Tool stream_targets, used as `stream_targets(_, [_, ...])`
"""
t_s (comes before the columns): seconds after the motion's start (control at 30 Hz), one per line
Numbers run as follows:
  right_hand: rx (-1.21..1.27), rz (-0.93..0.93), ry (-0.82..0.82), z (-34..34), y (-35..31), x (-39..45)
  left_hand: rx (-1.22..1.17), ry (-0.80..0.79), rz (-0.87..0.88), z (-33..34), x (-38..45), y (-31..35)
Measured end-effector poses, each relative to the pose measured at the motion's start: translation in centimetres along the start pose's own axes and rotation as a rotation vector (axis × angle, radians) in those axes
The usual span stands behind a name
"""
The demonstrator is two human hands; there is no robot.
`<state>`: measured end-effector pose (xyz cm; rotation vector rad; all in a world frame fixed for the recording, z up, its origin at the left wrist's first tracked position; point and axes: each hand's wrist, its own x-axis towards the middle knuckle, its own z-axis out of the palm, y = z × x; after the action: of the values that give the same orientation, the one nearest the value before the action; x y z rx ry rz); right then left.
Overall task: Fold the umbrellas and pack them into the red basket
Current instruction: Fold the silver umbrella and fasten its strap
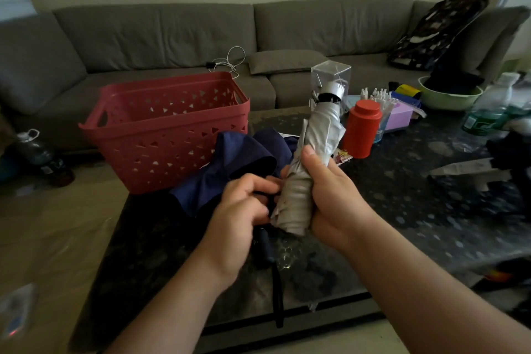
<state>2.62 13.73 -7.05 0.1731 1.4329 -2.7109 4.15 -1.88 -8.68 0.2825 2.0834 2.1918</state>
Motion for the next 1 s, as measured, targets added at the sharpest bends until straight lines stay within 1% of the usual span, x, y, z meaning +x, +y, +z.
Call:
stream_targets(0.03, [-0.063, -0.027, -0.005, 0.0, 0.1, -0.1, 0.005, 0.093, 0.019, -0.4, 0.4, 0.2])
stream_targets(0.1, [-0.256, -0.093, -0.061, 0.0, 0.7, -0.2, -0.071, 0.16, 0.036, -1.3, 1.1, 0.7])
stream_targets(0.2, [-0.561, -0.183, -0.215, 0.1, 2.1, -0.6, -0.222, 0.128, 0.072, -2.6, 1.6, 1.2])
stream_targets(0.27, [-0.747, -0.192, -0.284, 0.3, 2.9, -0.8, -0.319, 0.081, 0.139, -2.9, 1.6, 1.8])
stream_targets(0.33, [-0.889, -0.176, -0.333, 0.2, 3.3, -0.9, -0.423, 0.114, 0.192, -3.3, 1.7, 2.7])
stream_targets(0.4, [-0.921, -0.133, -0.399, 0.1, 3.3, -0.8, -0.458, 0.19, 0.202, -3.7, 1.7, 3.5])
stream_targets(0.47, [-0.904, -0.097, -0.438, 0.1, 3.3, -0.9, -0.392, 0.271, 0.183, -3.9, 1.7, 3.8])
stream_targets(0.57, [-0.934, -0.099, -0.448, 0.1, 3.4, -1.1, -0.314, 0.37, 0.156, -3.6, 1.7, 3.5])
stream_targets(0.7, [-0.96, -0.096, -0.424, 0.5, 2.6, -0.6, -0.224, 0.36, 0.156, -3.8, 2.0, 2.9])
stream_targets(0.83, [-1.088, -0.062, -0.408, 1.9, 0.5, 0.1, -0.089, 0.251, 0.116, -6.6, 2.8, 3.6])
stream_targets(0.9, [-1.104, 0.008, -0.467, 3.1, -0.8, 1.3, -0.06, 0.219, 0.116, -8.7, 3.8, 4.6])
stream_targets(0.97, [-1.065, 0.104, -0.572, 4.2, -2.4, 3.0, -0.096, 0.262, 0.126, -10.9, 5.3, 6.2])
stream_targets(1.0, [-1.056, 0.115, -0.601, 4.8, -3.2, 4.1, -0.129, 0.305, 0.126, -12.0, 6.3, 7.0])
